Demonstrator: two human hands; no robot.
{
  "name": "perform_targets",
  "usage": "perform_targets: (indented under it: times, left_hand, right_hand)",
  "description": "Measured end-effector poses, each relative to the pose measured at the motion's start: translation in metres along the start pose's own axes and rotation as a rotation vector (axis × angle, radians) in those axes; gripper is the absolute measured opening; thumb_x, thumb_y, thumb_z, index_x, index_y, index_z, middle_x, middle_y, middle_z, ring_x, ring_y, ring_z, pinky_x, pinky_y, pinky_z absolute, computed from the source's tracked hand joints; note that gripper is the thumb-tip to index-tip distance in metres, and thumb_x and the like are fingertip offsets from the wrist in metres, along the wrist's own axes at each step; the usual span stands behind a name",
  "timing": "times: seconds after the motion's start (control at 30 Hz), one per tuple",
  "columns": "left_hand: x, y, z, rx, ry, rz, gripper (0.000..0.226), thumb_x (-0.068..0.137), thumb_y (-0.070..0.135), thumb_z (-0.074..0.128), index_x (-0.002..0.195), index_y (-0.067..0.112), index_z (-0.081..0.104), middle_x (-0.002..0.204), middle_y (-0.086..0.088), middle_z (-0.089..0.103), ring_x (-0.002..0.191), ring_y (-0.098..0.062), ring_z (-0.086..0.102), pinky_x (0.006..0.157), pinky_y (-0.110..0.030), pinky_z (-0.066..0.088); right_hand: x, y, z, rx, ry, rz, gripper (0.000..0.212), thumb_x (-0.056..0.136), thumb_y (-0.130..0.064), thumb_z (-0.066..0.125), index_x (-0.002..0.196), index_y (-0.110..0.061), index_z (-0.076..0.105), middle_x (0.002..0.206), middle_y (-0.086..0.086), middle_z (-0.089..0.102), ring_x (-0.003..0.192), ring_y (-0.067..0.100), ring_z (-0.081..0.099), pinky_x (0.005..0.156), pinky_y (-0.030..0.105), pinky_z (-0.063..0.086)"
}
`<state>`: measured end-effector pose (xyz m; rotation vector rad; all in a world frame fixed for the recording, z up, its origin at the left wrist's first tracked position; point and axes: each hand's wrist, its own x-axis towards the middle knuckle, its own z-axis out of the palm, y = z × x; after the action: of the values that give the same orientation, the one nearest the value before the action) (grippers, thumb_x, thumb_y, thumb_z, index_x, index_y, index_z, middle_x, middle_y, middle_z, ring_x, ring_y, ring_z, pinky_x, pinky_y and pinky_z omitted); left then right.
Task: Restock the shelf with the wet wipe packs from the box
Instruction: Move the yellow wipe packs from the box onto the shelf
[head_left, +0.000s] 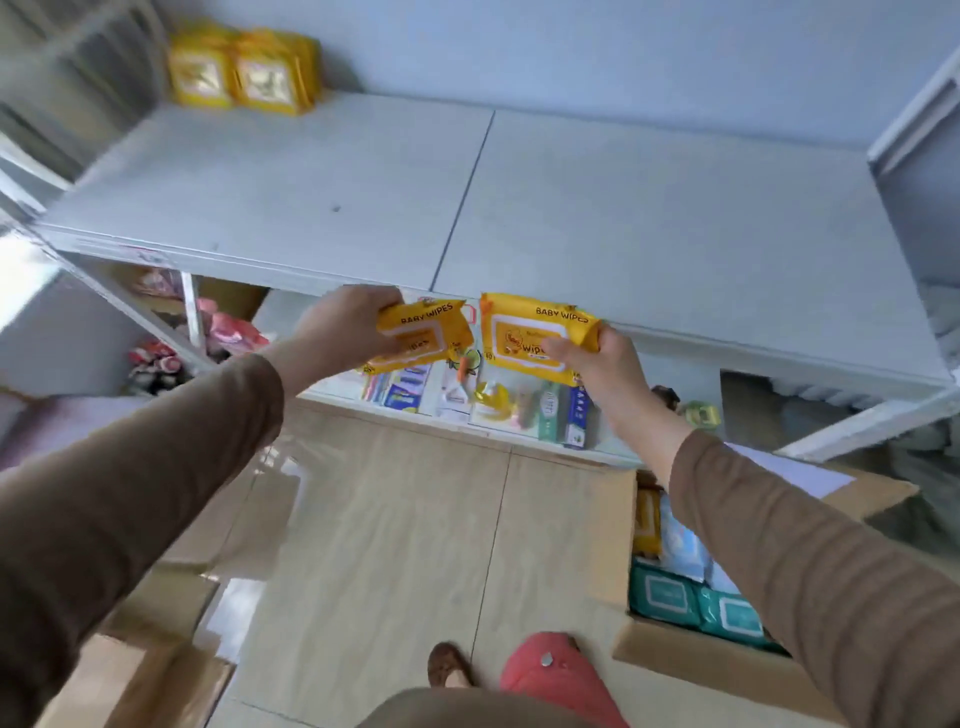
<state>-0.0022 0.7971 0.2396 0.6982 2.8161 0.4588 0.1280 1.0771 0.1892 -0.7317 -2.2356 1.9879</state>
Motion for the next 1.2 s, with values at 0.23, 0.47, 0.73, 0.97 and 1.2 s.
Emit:
perform_targets:
  times: [0.23,0.47,0.73,0.97,1.2]
  left_hand:
    - [0.048,-0.116,-0.076,-0.03,0.043,-0.08,0.024,0.073,0.038,0.076,0.09,0.029,0.062,0.077,0.007,0.062,0.072,-0.016,0.058,0.056,-0.029,0.039]
    - [0.144,-0.219,-0.125,0.021,0.081,-0.139,0.024,0.075,0.039,0.076,0.09,0.029,0.062,0.081,0.009,0.06,0.076,-0.016,0.057,0.058,-0.03,0.039]
    - [0.246,-0.346,-0.186,0.004,0.127,-0.272,0.022,0.073,0.032,0.079,0.08,0.022,0.06,0.075,0.006,0.059,0.074,-0.021,0.058,0.057,-0.032,0.043]
    - [0.343,-0.453,-0.229,0.127,0.056,-0.19,0.027,0.076,0.039,0.08,0.087,0.023,0.061,0.081,0.003,0.062,0.081,-0.023,0.061,0.067,-0.037,0.051]
    - [0.439,-0.517,-0.254,0.206,-0.095,-0.026,0.068,0.079,0.044,0.078,0.138,0.023,0.052,0.123,-0.003,0.062,0.115,-0.028,0.057,0.093,-0.04,0.049]
  right_hand:
    - [0.084,-0.068,0.119,-0.039,-0.12,-0.097,0.015,0.083,-0.023,0.079,0.095,-0.02,0.07,0.1,0.003,0.077,0.091,0.014,0.072,0.077,0.026,0.054]
    - [0.203,-0.112,0.209,-0.002,-0.188,-0.1,0.015,0.084,-0.021,0.079,0.095,-0.024,0.07,0.095,-0.006,0.075,0.087,0.01,0.07,0.074,0.023,0.052]
    - [0.338,-0.18,0.332,-0.006,-0.216,-0.105,0.033,0.082,-0.021,0.081,0.112,-0.015,0.071,0.109,0.004,0.076,0.103,0.022,0.071,0.095,0.039,0.055]
    - [0.422,-0.206,0.436,-0.03,-0.122,-0.109,0.032,0.08,-0.02,0.082,0.109,-0.016,0.071,0.105,0.003,0.076,0.098,0.022,0.072,0.093,0.041,0.057]
    - [0.476,-0.213,0.503,-0.078,0.001,-0.131,0.022,0.081,-0.019,0.081,0.097,-0.027,0.068,0.09,-0.011,0.072,0.087,0.012,0.069,0.085,0.033,0.054]
